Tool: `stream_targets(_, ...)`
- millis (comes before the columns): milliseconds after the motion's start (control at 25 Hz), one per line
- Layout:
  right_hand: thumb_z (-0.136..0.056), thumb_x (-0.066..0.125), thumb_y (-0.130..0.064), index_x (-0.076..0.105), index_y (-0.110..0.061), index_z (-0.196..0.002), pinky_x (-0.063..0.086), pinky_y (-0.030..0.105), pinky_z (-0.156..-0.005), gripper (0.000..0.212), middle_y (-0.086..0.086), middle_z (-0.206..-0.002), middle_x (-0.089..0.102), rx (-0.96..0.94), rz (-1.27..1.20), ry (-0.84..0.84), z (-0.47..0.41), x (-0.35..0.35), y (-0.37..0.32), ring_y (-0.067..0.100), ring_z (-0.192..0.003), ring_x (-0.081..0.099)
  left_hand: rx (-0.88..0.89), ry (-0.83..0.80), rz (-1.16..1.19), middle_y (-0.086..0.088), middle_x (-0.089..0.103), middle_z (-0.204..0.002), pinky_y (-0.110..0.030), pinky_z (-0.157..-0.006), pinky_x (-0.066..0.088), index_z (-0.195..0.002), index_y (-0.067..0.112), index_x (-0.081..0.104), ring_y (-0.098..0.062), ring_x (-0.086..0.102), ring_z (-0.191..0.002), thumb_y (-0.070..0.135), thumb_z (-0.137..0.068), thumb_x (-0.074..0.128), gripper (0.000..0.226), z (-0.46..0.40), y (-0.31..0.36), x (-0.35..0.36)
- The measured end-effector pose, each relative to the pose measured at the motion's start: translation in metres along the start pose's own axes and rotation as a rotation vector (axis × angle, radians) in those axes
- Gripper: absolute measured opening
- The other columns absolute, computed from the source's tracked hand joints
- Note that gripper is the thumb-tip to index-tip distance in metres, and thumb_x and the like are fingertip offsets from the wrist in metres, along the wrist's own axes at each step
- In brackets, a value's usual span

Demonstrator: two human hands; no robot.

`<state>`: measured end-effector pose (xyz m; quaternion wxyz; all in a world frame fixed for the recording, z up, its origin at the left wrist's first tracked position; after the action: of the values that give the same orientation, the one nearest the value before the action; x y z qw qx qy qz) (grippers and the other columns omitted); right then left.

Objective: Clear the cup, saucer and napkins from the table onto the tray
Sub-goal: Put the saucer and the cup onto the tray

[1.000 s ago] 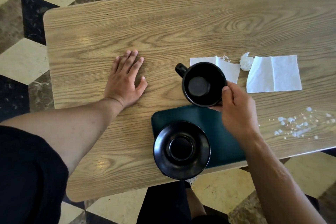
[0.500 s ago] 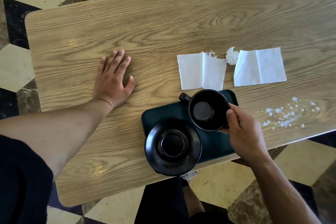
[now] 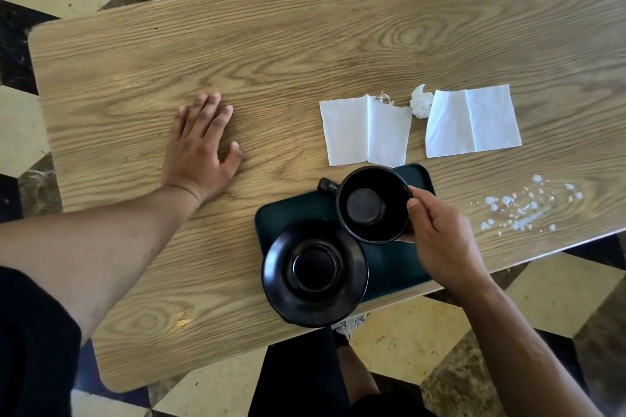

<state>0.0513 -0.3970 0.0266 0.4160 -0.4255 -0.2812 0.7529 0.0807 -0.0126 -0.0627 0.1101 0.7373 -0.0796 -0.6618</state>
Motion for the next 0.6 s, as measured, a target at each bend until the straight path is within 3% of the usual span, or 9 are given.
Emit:
stream_targets(360,-0.102,0.045,-0.028,0.074,-0.037,-0.119,0.066,0.040,-0.074,0.034,0.002,-0.100,0.080,0.053,-0.177,-0.043,-0.0078,0.0025,0.0071,0.023,-0.097,0.078,-0.009,-0.019,0.020,-0.012,0.032,-0.168,-0.054,-0.128,0.014,-0.152,0.010,0.046,-0.027,0.021,-0.158,0.041,-0.096,0.044,0.065,-0.0011,0.0024,-0.0025)
stream_targets(480,-0.101,0.046,-0.032,0.075,-0.037,-0.117,0.066,0.038,-0.071,0.033,0.002,-0.099,0.080,0.091,-0.225,-0.029,-0.0080,0.0010,0.0093,0.023,-0.092,0.079,-0.008,-0.022,0.022,-0.012,0.032,-0.168,-0.054,-0.128,0.014,-0.152,0.010,0.045,-0.027,0.020,-0.158,0.041,-0.096,0.043,0.064,-0.0001,0.0034,-0.0022)
stream_targets(600,-0.101,0.045,-0.044,0.075,-0.032,-0.116,0.065,0.044,-0.071,0.036,0.002,-0.098,0.081,0.104,-0.185,0.004,-0.0076,-0.0041,0.0080,0.025,-0.084,0.080,-0.003,-0.021,0.022,-0.013,0.032,-0.168,-0.054,-0.128,0.014,-0.152,0.010,0.045,-0.027,0.020,-0.158,0.041,-0.096,0.043,0.064,-0.0014,0.0037,-0.0040)
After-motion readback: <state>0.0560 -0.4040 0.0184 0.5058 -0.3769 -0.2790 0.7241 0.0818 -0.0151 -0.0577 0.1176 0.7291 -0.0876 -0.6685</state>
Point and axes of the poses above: each hand's wrist, its own z-axis away from the middle knuckle, its own x-axis out of the palm, y = z × x, the point moved 4 cm from there along -z, towards the middle knuckle
